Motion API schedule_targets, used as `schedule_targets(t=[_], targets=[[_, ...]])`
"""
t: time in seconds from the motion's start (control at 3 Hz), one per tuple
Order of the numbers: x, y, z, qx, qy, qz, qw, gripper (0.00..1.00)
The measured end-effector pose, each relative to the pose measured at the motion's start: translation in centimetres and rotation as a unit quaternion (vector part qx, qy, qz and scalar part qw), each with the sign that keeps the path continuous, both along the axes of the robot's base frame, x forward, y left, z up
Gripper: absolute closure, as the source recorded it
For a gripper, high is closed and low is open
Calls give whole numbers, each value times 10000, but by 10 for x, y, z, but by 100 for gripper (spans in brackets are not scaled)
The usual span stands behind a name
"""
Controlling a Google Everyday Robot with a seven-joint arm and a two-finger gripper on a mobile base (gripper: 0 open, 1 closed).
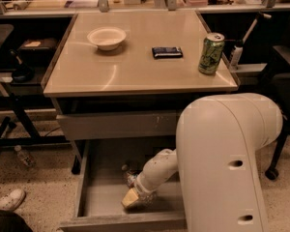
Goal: Pick water bottle from middle drawer and place on counter
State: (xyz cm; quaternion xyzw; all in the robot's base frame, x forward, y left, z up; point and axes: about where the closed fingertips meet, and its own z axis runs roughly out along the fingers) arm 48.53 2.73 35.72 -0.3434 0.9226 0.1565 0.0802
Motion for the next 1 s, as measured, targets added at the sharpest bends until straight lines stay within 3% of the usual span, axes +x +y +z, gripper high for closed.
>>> schedule_targets(t=[1.0], targets=[[0,0,0,0,0,0,10000,88]])
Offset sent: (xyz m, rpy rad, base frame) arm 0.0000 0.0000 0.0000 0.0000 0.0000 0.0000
